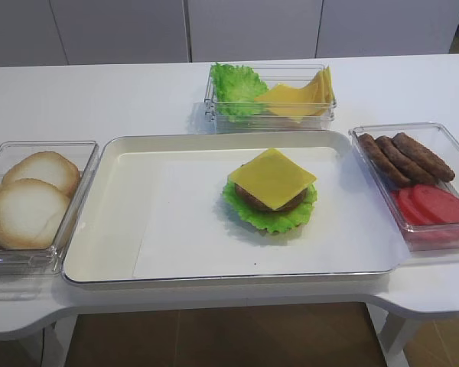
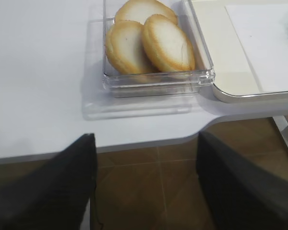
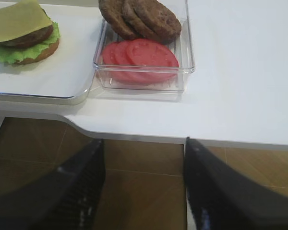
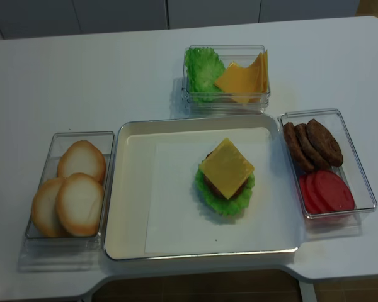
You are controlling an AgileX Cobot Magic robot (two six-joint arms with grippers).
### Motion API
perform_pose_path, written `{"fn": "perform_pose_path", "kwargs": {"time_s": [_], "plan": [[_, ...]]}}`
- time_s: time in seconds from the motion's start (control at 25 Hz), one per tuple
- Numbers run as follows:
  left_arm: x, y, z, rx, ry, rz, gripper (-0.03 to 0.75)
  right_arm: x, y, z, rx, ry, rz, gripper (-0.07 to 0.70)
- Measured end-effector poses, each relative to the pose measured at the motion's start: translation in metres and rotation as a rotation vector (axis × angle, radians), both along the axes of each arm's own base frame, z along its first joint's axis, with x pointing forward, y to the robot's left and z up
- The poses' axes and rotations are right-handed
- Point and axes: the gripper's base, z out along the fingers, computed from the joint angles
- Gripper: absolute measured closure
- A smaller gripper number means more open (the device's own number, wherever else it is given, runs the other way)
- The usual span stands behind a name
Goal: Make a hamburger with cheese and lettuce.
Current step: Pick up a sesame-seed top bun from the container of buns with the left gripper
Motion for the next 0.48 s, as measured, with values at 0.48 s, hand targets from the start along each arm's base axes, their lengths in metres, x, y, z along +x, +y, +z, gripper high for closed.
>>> {"fn": "perform_pose_path", "kwargs": {"time_s": [0.48], "plan": [[0.0,0.0,0.0,0.0,0.0,0.0,0.239,0.0,0.0,0.0,0.0,0.0,0.0,0.232]]}}
